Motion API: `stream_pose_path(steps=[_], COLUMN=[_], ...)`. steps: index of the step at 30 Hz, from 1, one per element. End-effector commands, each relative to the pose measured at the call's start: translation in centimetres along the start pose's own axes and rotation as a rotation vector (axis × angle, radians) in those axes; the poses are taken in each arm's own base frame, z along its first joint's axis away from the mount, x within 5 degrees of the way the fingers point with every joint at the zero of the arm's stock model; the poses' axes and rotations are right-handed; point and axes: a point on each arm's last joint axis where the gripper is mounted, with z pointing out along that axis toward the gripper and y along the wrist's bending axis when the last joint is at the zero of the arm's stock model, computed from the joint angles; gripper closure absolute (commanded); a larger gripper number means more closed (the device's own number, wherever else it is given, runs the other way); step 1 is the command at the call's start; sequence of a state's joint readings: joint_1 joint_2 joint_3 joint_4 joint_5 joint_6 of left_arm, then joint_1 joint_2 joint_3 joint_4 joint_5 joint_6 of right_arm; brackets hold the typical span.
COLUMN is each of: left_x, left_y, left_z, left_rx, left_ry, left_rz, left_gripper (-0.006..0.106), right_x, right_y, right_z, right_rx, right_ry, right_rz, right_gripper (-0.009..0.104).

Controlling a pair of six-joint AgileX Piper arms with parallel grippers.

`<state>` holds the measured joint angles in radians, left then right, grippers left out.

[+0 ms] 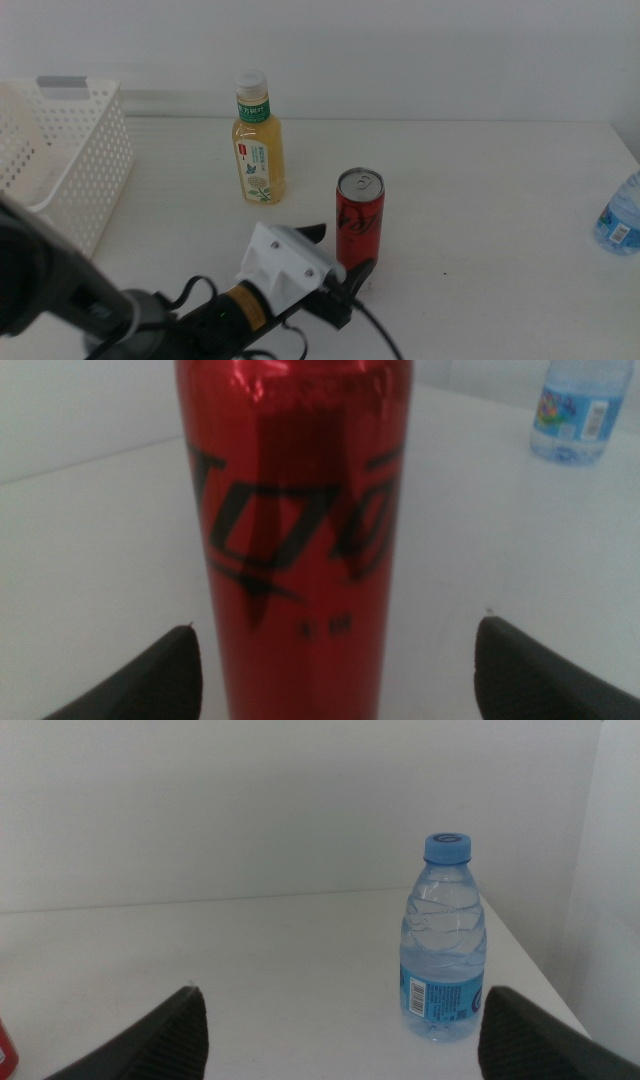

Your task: Use arms to grab the bottles and put them into the dustbin to the left of the table.

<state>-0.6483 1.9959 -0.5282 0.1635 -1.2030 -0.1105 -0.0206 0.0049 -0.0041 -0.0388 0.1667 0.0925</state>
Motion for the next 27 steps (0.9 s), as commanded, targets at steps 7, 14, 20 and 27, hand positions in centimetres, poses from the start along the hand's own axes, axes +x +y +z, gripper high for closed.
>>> stream_pose_path(steps=[7,14,20,27], left_x=[-0.4,-0.8,-0.8,-0.8], left_y=[0.6,0.9,1.1,1.4], left_z=[3.6,5.4,5.9,5.9], left_rx=[-0.001,-0.007,-0.017,-0.048], left_ry=[-0.078,-0.053,-0.03,-0.025], left_rz=[-0.023,-0.013,-0.014,-0.023], left_gripper=[0.008,0.008,0.008,0.008], right_x=[0.0,0.0,0.0,0.0], right_y=[0.0,0.0,0.0,0.0], right_z=[0.0,0.0,0.0,0.0], right_rx=[0.007,0.007,0.007,0.007], right_ry=[-0.012,-0.012,-0.012,-0.012], right_rz=[-0.01,-0.01,-0.01,-0.01], right_gripper=[0.007,0.007,0.007,0.007])
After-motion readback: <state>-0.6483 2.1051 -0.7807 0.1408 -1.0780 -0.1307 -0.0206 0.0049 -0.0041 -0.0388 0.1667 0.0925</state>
